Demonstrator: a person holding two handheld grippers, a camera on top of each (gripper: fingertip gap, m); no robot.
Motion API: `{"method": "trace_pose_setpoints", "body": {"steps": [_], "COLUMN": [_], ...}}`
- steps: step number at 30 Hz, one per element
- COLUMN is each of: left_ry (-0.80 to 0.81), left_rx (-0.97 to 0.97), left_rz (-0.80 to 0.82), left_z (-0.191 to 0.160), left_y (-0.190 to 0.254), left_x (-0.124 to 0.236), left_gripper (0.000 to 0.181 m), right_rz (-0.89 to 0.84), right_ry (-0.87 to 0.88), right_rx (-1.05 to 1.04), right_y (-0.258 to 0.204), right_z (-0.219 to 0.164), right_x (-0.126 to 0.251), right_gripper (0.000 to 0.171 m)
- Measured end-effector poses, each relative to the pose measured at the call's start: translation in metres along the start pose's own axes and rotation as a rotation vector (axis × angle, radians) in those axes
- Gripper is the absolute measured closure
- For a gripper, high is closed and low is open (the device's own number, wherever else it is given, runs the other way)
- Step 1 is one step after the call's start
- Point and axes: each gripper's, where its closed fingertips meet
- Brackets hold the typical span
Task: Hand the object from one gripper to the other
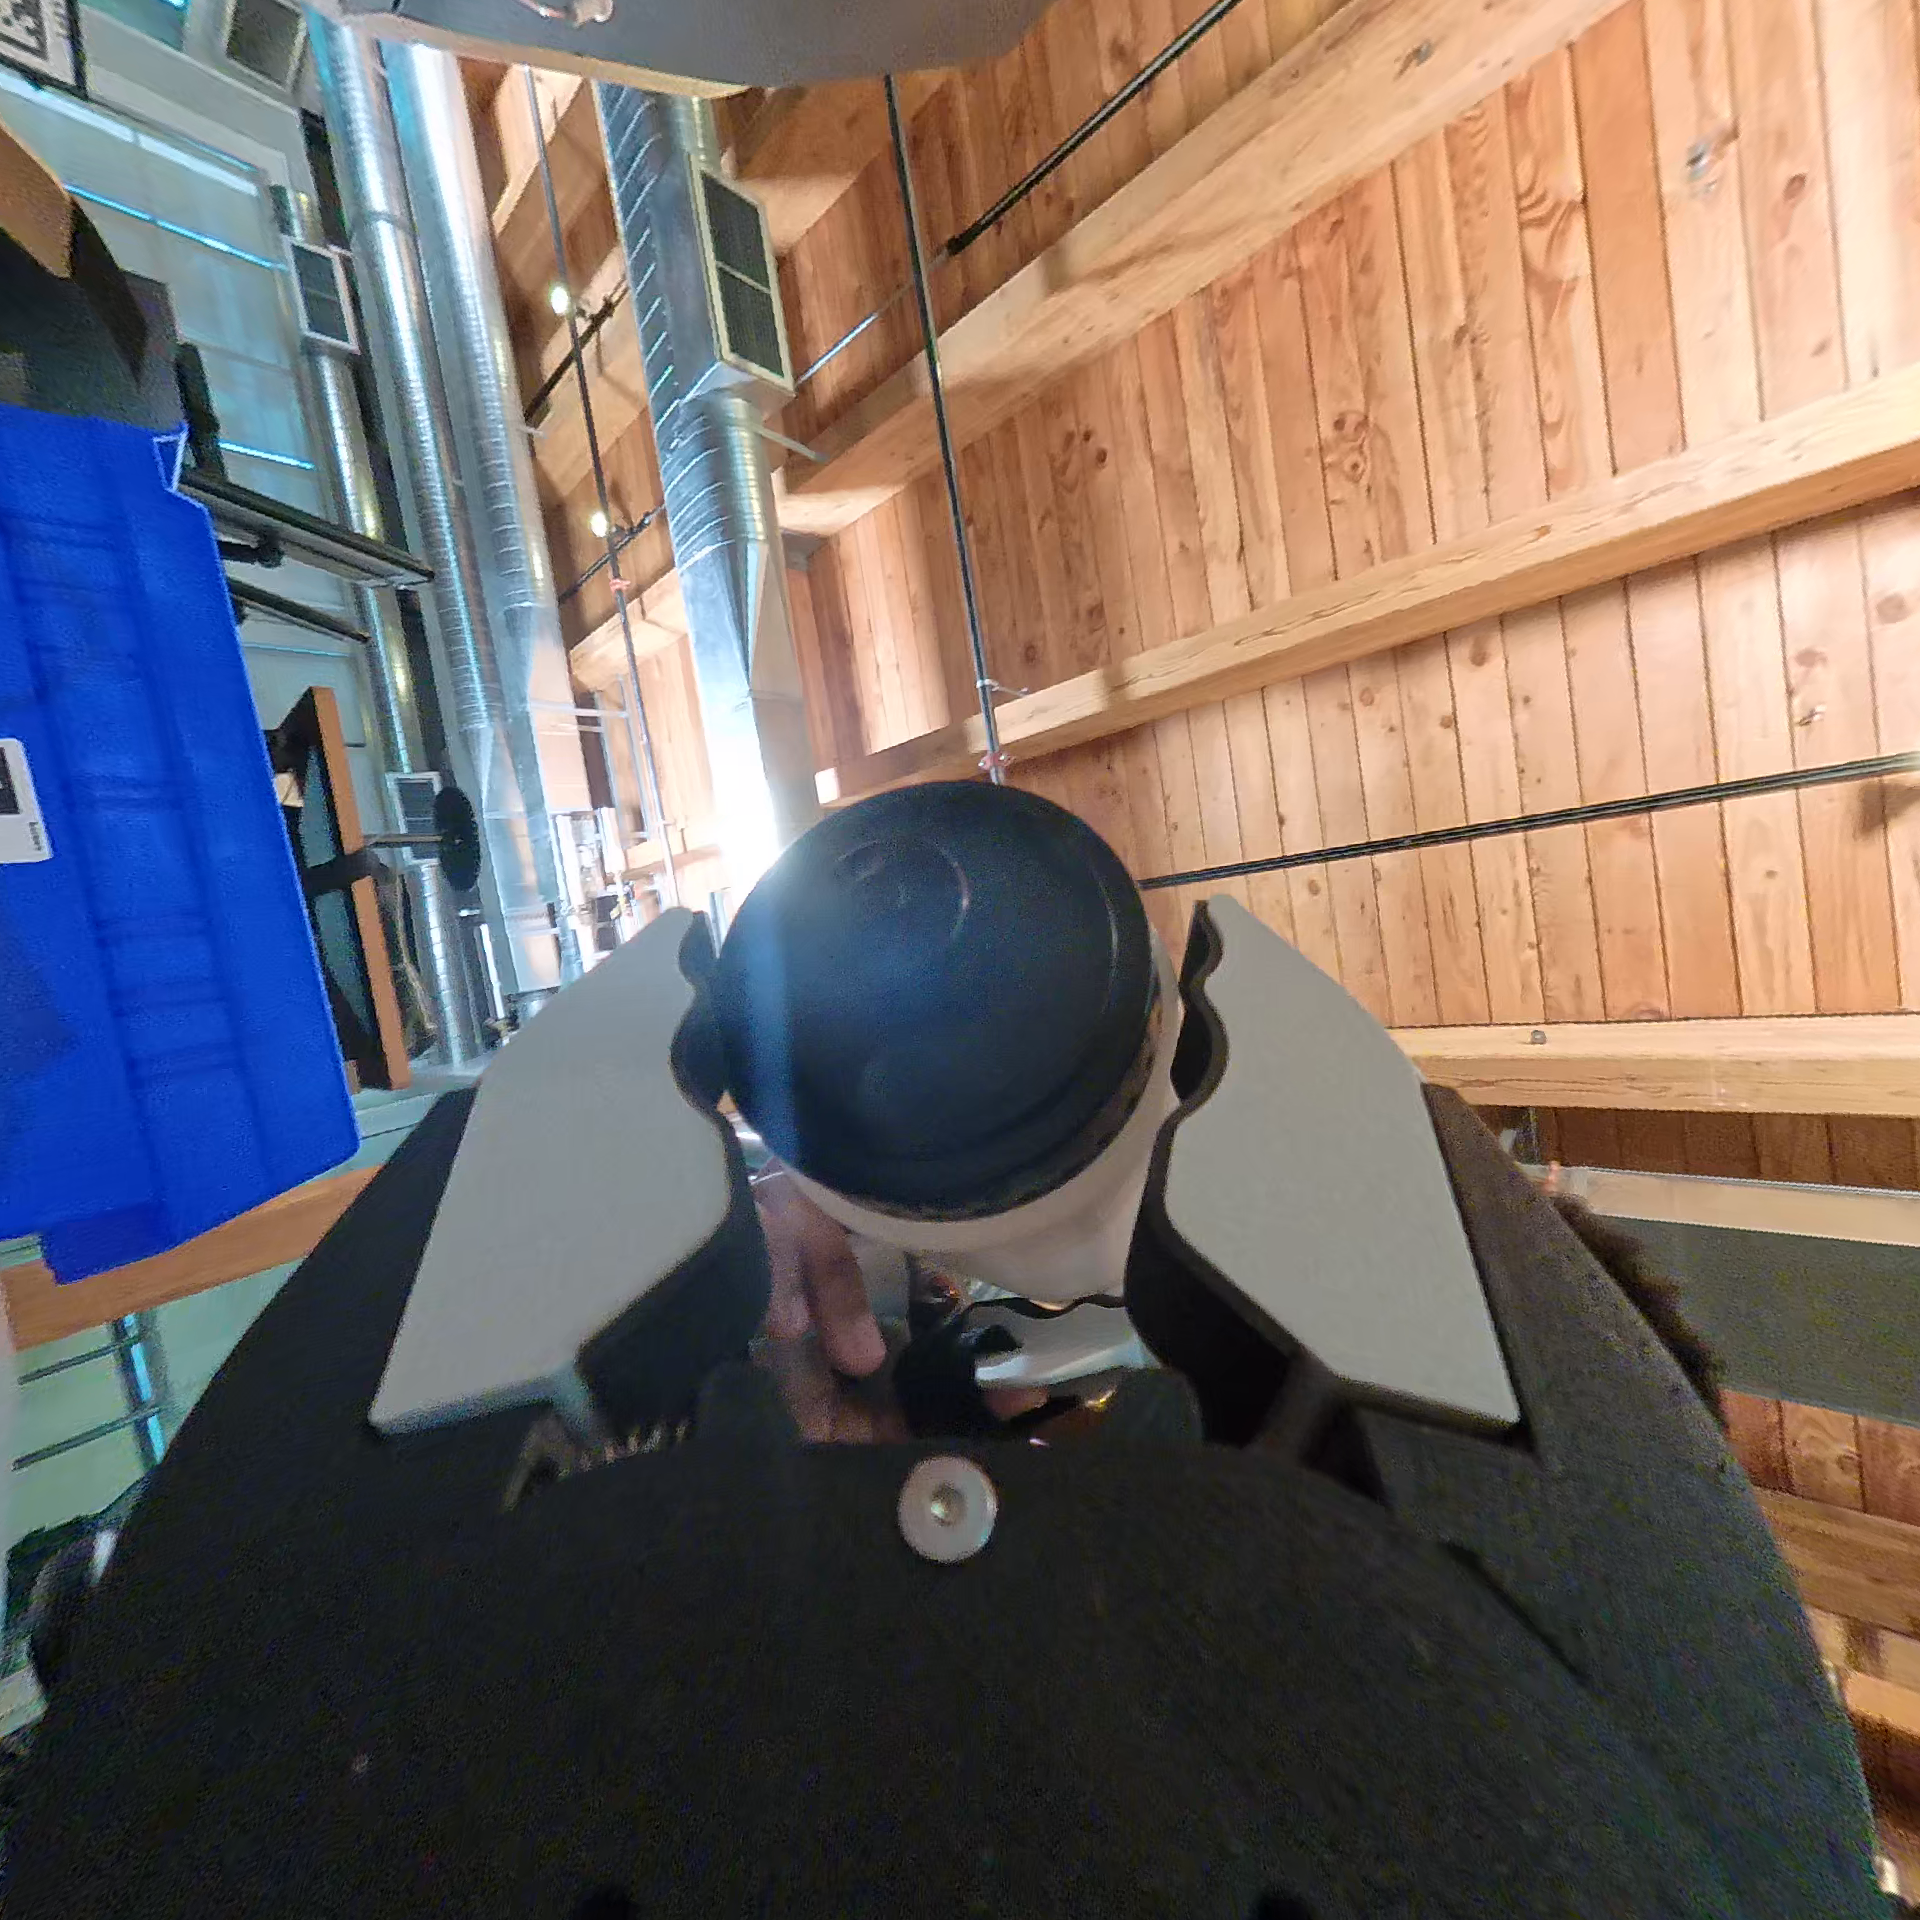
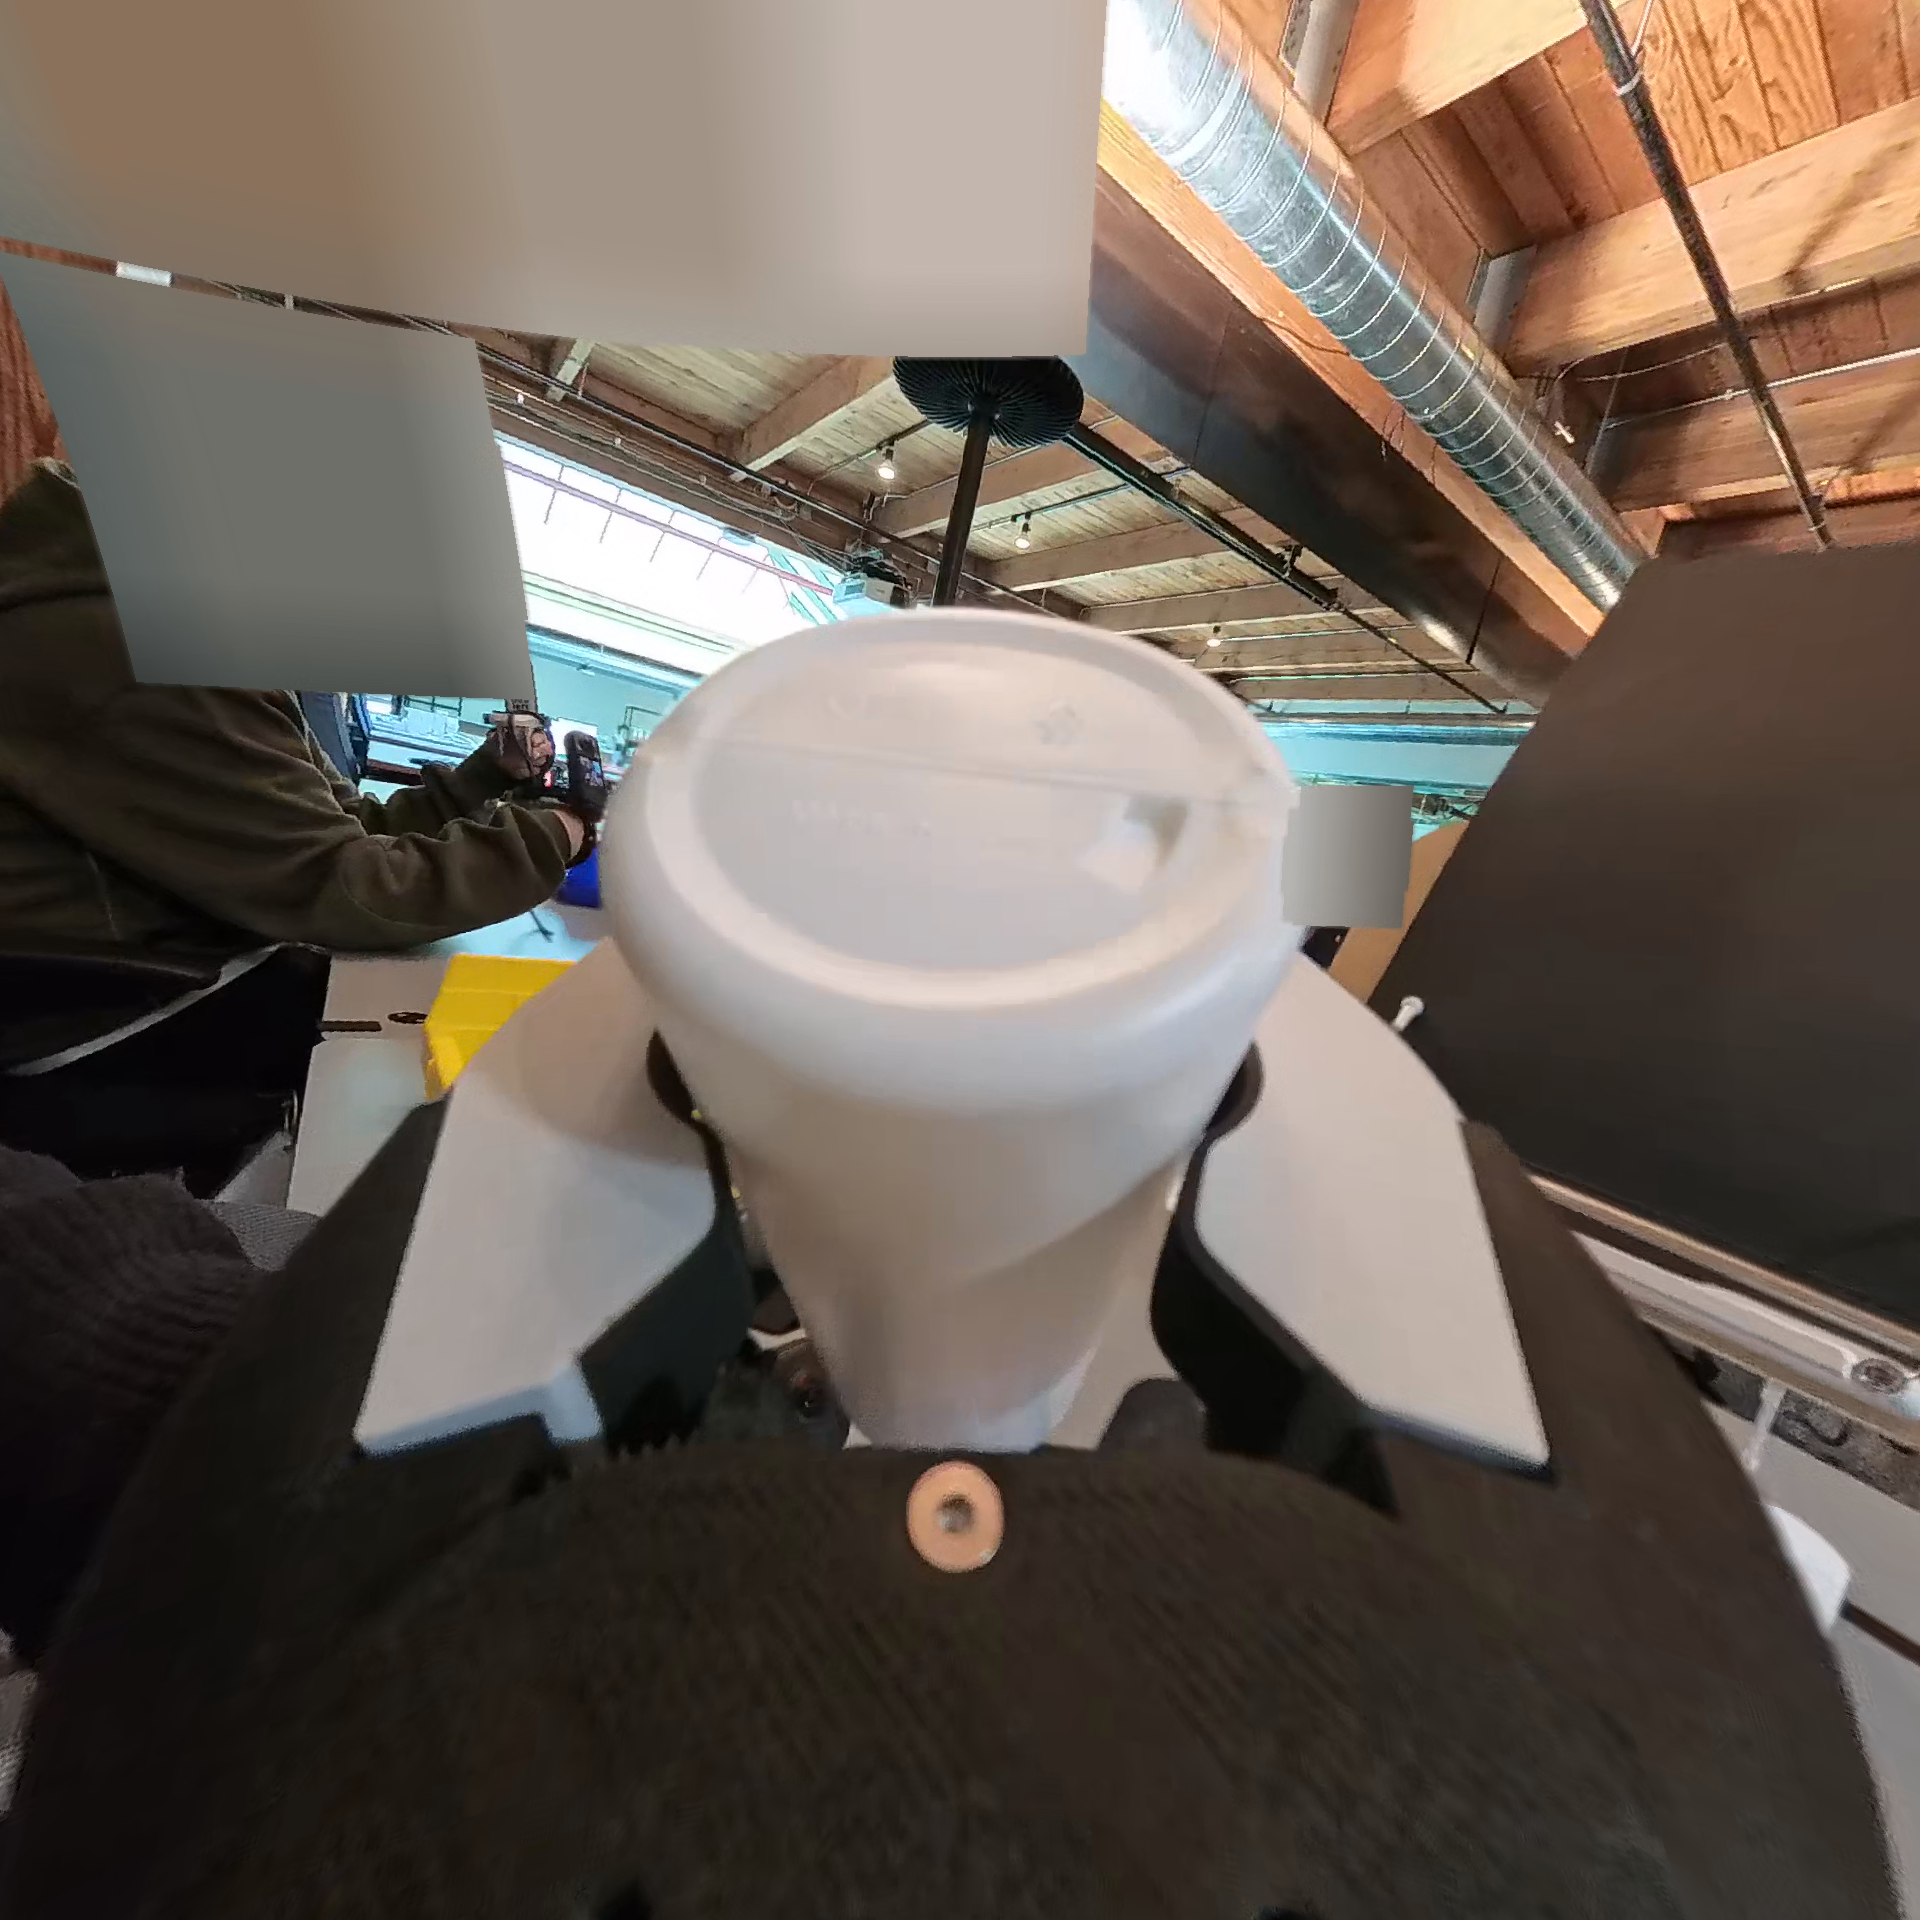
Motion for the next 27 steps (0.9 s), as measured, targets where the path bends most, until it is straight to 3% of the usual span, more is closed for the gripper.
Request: {"method": "trace_pose_setpoints", "body": {"steps": [2,8,13,22,27], "left_ry": [-0.018,-0.044,-0.128,-0.704,-0.917], "left_rx": [-0.023,-0.153,-0.391,-1.115,-1.201], "left_rz": [0.045,0.252,0.412,0.620,0.718], "left_z": [-0.002,0.000,0.001,-0.039,-0.060], "left_y": [-0.004,-0.018,-0.017,-0.009,-0.036], "left_x": [-0.001,0.001,-0.003,-0.017,-0.005], "left_gripper": [0.094,0.062,0.045,0.040,0.036], "right_rz": [-0.004,-0.034,-0.079,-0.007,0.051], "right_ry": [0.005,-0.001,-0.060,-0.208,-0.274], "right_rx": [0.013,0.015,-0.064,-0.442,-0.496], "right_y": [0.000,0.007,0.028,0.055,0.050], "right_z": [0.005,0.010,-0.005,-0.044,-0.055], "right_x": [0.001,0.004,0.005,0.004,0.000], "right_gripper": [0.072,0.072,0.073,0.073,0.073]}}
Point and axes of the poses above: each gripper's, where its closed fingertips meet, x back along the fingers, z out of its top, y = z × x across the jaws, and after that the axes turned 11 degrees about -y, right-handed
